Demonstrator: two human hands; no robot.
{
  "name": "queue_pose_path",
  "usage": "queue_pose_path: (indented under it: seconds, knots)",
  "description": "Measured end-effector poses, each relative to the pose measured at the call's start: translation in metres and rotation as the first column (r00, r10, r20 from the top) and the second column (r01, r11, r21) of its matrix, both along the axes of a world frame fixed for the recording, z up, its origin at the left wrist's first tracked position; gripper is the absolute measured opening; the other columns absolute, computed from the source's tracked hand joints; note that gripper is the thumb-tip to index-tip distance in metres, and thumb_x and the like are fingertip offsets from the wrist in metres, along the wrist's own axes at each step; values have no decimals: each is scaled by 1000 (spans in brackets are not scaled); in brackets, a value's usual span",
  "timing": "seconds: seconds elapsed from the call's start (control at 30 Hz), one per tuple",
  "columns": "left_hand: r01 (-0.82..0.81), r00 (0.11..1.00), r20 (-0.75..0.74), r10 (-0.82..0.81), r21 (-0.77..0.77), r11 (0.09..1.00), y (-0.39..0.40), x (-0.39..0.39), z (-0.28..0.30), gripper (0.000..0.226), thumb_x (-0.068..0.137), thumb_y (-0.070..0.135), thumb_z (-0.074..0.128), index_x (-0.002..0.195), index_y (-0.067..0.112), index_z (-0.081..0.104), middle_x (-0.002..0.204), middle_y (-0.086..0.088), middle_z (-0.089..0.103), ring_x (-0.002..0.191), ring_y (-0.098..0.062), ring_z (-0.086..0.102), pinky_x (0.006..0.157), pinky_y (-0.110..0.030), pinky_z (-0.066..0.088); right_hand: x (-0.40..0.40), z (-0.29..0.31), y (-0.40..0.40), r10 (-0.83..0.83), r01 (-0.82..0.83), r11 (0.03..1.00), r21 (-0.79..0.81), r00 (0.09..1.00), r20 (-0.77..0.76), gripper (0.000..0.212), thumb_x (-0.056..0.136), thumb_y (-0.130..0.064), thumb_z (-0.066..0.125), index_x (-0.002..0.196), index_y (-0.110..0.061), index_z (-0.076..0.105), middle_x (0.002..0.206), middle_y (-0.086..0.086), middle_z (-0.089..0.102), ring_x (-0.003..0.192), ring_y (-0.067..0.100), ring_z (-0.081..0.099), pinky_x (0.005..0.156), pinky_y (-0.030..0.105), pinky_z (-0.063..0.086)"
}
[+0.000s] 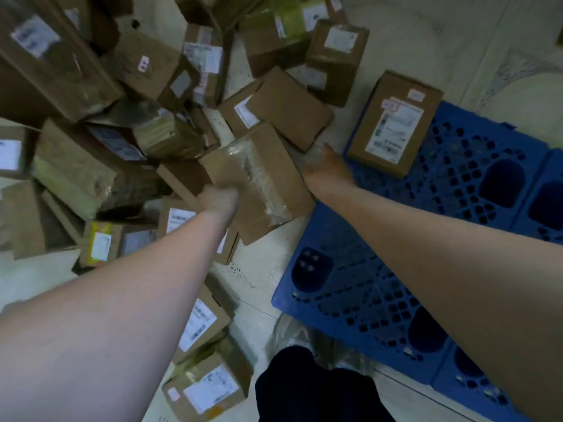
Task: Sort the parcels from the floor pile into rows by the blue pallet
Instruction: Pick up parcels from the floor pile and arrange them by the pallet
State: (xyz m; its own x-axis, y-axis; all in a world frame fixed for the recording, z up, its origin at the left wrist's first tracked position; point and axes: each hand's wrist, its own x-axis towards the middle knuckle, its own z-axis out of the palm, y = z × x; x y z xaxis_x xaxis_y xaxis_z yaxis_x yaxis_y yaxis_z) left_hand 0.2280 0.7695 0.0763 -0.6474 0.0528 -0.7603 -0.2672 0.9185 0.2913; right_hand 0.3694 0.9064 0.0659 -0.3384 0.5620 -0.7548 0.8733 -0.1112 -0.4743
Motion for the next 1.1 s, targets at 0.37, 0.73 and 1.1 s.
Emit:
queue_pose_path:
  seconds: [0.37, 0.73, 1.1]
  knots:
    - [-391, 909, 220, 355, 150, 908, -20, -17, 13, 103, 58, 85, 36, 142, 26, 44, 142, 0, 52, 127, -32, 51, 106, -57, 39, 9, 73, -27, -335, 296, 910, -290, 938, -93, 68, 100, -57, 33, 157, -35, 2, 161, 0, 23, 144, 27, 31, 109, 38, 32]
    - [-382, 873, 388, 294, 170, 908, 13, 78, 232, 70, 88, 79, 23, 118, 25, 58, 106, -10, 66, 99, -26, 62, 98, -51, 47, 114, 211, -11, -779, 733, 572, -367, 626, 38, 60, 95, -71, 22, 130, -30, 49, 106, 5, 64, 101, 27, 59, 104, 52, 43]
    - [-241, 858, 495, 136, 156, 958, -7, 136, 185, 55, 95, 68, 29, 114, 22, 54, 116, -6, 64, 107, -23, 62, 97, -42, 51, 185, 171, -45, -802, 782, 481, -395, 575, 161, 84, 86, -81, 27, 134, -18, 55, 131, 9, 61, 117, 30, 58, 105, 49, 44]
